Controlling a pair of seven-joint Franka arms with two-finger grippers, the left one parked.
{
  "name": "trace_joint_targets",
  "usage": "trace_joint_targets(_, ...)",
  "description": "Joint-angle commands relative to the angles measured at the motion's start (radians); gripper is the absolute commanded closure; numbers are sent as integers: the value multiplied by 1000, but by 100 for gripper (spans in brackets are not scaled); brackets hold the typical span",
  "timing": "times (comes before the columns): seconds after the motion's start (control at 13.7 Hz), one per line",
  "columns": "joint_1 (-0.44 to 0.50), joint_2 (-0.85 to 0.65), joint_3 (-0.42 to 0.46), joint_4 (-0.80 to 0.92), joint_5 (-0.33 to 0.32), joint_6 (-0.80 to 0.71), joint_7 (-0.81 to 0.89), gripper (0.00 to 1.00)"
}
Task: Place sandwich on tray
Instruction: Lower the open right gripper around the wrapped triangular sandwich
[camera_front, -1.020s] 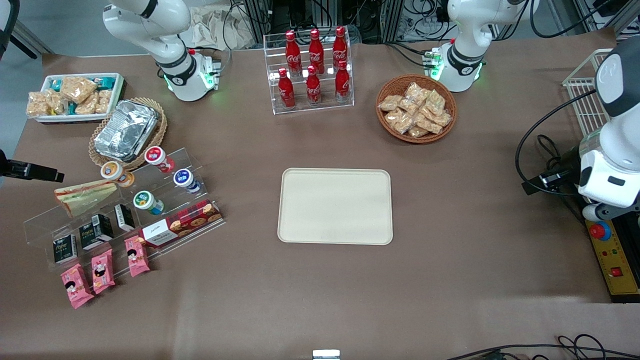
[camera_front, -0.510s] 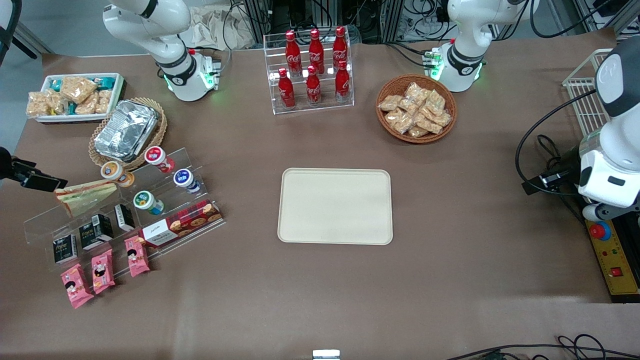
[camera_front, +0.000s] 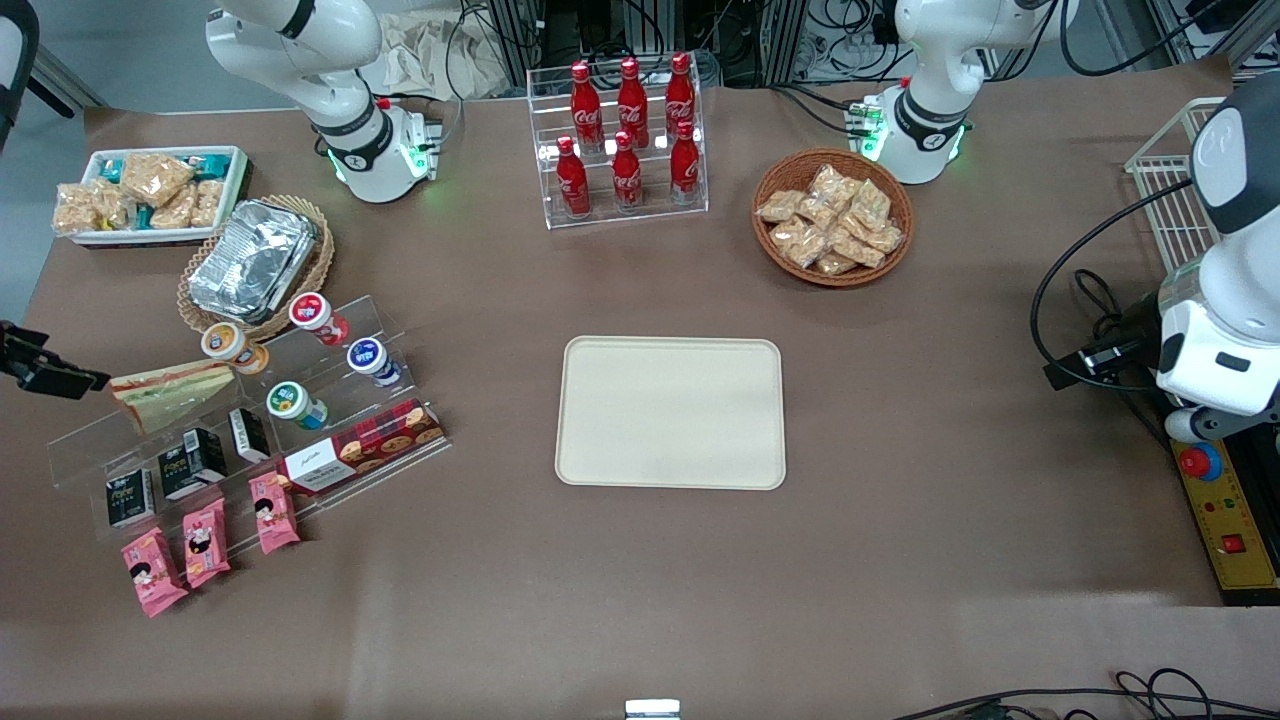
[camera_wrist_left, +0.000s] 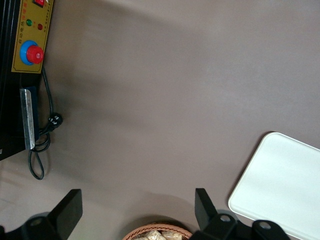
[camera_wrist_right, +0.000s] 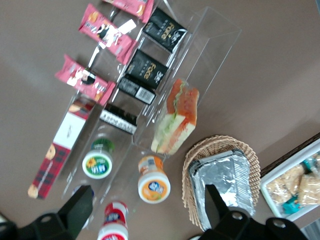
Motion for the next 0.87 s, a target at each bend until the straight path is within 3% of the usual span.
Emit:
trace_joint_targets(0.0, -11, -9, 3, -60, -2, 67, 82, 0)
trace_joint_targets(0.8, -85, 54, 5, -151, 24, 173, 82, 0)
